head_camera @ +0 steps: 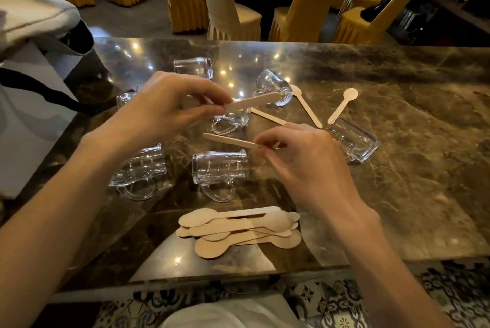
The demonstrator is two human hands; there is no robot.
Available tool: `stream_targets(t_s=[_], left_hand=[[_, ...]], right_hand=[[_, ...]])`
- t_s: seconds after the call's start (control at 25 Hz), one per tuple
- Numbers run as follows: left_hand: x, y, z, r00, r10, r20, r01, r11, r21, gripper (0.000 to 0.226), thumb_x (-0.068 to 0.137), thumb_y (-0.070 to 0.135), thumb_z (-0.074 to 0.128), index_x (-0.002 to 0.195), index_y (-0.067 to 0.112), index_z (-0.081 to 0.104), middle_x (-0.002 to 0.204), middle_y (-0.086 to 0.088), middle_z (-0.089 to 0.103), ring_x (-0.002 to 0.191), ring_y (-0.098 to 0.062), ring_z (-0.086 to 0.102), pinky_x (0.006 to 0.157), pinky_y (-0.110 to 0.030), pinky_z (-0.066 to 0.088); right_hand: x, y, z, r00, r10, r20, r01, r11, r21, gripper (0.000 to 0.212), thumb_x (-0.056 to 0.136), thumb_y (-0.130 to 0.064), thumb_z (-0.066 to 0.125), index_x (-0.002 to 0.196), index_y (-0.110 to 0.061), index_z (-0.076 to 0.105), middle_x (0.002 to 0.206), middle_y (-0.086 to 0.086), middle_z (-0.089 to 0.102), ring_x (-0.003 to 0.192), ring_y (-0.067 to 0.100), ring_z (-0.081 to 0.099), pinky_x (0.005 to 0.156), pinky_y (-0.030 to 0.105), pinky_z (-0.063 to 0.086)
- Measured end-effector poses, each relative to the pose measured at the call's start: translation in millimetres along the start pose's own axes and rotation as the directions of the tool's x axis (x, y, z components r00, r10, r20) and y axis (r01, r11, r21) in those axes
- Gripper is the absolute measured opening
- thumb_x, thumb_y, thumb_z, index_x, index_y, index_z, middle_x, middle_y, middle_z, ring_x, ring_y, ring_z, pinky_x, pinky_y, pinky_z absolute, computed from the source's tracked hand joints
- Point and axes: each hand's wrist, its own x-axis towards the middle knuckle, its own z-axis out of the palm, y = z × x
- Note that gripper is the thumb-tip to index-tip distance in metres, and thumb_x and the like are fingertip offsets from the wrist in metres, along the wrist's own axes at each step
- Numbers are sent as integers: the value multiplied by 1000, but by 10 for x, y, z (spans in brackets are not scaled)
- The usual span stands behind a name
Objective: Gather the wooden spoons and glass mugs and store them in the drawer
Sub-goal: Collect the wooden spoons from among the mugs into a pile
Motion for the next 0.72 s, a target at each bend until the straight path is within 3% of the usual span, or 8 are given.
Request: stream_targets(t_s=[0.12,0.32,0.72], left_hand=[[-151,78,48,998,9,56,-8,1000,-22,32,74,47,55,103,38,64,93,28,62,88,7,61,75,-3,44],[-403,99,213,996,-10,86,9,1000,10,26,77,30,67,104,33,67,92,18,68,81,1,64,73,-16,52],[-827,122,494,987,-61,147,63,998,-6,23,80,23,68,103,25,71,91,16,69,81,2,64,71,-18,53]], right_hand=[[-104,-49,6,998,-68,8,68,998,-2,13,82,-23,71,95,-24,73,87,-7,71,80,14,62,73,37,52],[-330,-67,110,991,-110,75,111,994,-14,15,81,-22,72,95,-23,73,88,-8,72,77,12,61,74,33,49],[-628,-41,358,985,-132,109,138,989,-45,12,77,-20,75,89,-23,74,83,-10,72,75,14,63,72,32,51]])
